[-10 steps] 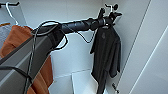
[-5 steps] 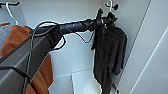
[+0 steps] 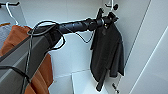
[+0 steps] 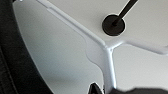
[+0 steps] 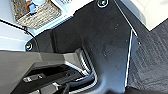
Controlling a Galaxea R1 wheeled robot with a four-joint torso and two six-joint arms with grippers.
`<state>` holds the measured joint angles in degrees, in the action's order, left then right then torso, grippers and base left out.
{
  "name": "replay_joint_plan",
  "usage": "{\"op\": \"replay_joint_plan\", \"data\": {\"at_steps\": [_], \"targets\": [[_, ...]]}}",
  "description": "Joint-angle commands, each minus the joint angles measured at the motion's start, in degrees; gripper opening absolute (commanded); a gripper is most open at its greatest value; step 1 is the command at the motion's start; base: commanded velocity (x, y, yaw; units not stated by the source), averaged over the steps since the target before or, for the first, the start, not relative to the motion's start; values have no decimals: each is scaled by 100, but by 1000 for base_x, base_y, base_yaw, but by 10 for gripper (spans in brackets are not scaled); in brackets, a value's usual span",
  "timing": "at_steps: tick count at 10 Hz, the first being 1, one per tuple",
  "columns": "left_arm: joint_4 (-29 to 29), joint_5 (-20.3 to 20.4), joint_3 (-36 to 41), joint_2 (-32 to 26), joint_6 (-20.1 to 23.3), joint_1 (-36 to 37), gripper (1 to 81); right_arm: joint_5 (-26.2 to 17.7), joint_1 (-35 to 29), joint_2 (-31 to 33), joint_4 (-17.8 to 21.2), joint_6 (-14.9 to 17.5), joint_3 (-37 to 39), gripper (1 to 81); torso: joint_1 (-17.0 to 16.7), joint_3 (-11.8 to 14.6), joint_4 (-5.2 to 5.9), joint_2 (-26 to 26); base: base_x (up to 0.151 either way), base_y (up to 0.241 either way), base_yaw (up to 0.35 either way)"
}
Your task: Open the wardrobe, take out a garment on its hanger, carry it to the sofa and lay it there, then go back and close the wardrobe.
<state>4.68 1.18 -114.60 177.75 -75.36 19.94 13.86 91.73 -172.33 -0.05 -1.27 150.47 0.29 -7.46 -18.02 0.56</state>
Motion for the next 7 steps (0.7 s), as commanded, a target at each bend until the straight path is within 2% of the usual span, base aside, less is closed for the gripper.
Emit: {"op": "replay_joint_plan", "data": {"at_steps": [1, 3, 4, 5, 6, 7], "targets": [[148, 163, 52, -204, 39, 1498, 10, -287, -151, 3, -4, 4, -10, 811, 0, 0, 0, 0, 0, 0, 0], [164, 85, 244, -414, 40, 1770, 10, -279, -150, 12, -13, 13, -10, 811, 0, 0, 0, 0, 0, 0, 0], [217, -13, 412, -530, 39, 1815, 10, -208, -142, 12, -13, 30, -10, 811, 0, 0, 557, -2, 0, 0, 0], [261, -48, 579, -618, 48, 1806, 10, -147, -142, 3, -13, 48, -10, 811, 0, 0, 593, -2, 0, 0, 0], [470, -248, 780, -687, 39, 1737, 10, -129, -151, 3, -4, 48, -10, 811, 0, 0, 706, -2, 0, 0, 0], [577, -320, 904, -731, 39, 1675, 10, -120, -168, 3, -13, 48, -19, 811, -2, 0, 866, -2, 0, 0, 0]]}}
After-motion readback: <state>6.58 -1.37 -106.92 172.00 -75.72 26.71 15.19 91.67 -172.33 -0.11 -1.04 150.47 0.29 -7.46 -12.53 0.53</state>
